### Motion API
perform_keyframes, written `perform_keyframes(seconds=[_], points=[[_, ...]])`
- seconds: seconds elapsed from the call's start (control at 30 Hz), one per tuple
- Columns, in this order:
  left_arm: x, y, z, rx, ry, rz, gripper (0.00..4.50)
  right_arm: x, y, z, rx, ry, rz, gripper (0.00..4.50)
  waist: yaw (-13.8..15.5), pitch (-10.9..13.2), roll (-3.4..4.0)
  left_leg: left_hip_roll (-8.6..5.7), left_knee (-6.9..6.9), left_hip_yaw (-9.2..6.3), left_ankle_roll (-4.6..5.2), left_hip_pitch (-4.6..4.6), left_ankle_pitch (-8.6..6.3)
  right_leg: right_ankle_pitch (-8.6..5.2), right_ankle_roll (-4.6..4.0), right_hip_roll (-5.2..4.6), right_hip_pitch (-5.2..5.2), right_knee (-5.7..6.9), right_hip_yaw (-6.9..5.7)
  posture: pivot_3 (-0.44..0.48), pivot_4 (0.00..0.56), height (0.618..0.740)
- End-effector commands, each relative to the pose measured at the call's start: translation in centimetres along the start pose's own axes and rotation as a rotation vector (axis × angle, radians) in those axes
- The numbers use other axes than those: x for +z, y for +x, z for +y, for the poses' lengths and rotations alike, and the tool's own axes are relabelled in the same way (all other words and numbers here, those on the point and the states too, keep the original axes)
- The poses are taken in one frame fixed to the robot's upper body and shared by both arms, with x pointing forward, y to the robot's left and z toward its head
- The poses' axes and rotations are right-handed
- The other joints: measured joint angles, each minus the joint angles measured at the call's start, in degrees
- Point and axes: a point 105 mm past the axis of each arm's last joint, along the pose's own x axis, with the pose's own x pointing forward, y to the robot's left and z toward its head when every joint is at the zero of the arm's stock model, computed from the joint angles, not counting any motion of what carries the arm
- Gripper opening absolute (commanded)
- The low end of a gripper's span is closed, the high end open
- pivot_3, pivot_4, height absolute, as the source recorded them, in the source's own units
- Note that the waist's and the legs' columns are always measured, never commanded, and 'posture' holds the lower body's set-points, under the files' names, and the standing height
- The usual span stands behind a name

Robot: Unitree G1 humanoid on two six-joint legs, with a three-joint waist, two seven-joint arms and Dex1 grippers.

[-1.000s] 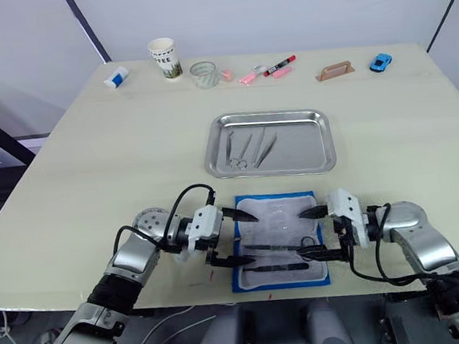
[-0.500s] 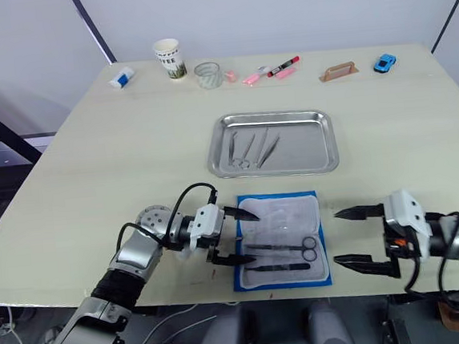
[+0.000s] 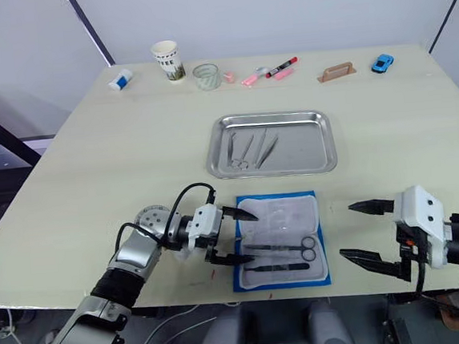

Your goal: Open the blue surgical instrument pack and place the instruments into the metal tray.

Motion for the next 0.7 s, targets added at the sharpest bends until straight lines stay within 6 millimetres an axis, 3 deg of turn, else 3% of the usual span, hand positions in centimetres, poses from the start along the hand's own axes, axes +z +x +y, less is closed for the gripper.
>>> perform_keyframes(seconds=[0.03,0.23,0.43,0.53,0.6,0.7], points=[[-3.0,-0.3,-1.3,-0.007,-0.109,0.084,4.47,-0.2,2.2,-0.1,0.017,0.021,0.043,4.50,0.05,0.00,0.02,0.00,-0.01,-0.01,0.00,0.00,0.00,-0.01,-0.01,0.01,-0.01,0.00,-0.01,0.000,0.150,0.740],[-2.9,-0.3,-1.4,-0.005,-0.110,0.088,4.47,-0.3,6.5,0.3,0.071,-0.074,0.107,4.50,0.03,-0.06,0.11,0.00,0.00,-0.08,0.00,-0.07,0.00,-0.01,-0.01,0.00,-0.07,0.00,-0.02,0.000,0.150,0.740],[-2.8,-0.1,-1.6,-0.014,-0.108,0.087,4.47,-1.2,8.5,0.0,0.092,-0.131,0.159,4.50,0.05,-0.07,0.13,0.00,0.01,-0.07,0.00,-0.08,0.00,-0.01,-0.01,0.00,-0.09,0.00,-0.02,0.000,0.150,0.740],[-2.8,-0.1,-1.6,-0.018,-0.109,0.087,4.50,-1.4,9.2,0.0,0.092,-0.136,0.162,3.77,0.04,-0.07,0.13,0.00,0.01,-0.08,0.00,-0.08,0.00,-0.01,-0.01,0.01,-0.10,0.00,-0.05,0.000,0.150,0.740],[-2.7,0.0,-1.6,-0.018,-0.109,0.088,4.50,-1.6,9.4,0.1,0.095,-0.151,0.172,2.81,0.00,-0.07,0.13,0.00,0.00,-0.08,0.00,-0.08,0.00,0.00,-0.01,0.01,-0.10,0.00,-0.04,0.000,0.150,0.740],[-2.7,0.0,-1.6,-0.017,-0.109,0.088,4.50,-2.2,9.6,0.4,0.113,-0.165,0.192,2.81,0.02,-0.07,0.12,0.00,0.01,-0.09,0.01,-0.09,0.00,-0.01,-0.01,0.00,-0.10,0.00,-0.04,0.000,0.150,0.740]])
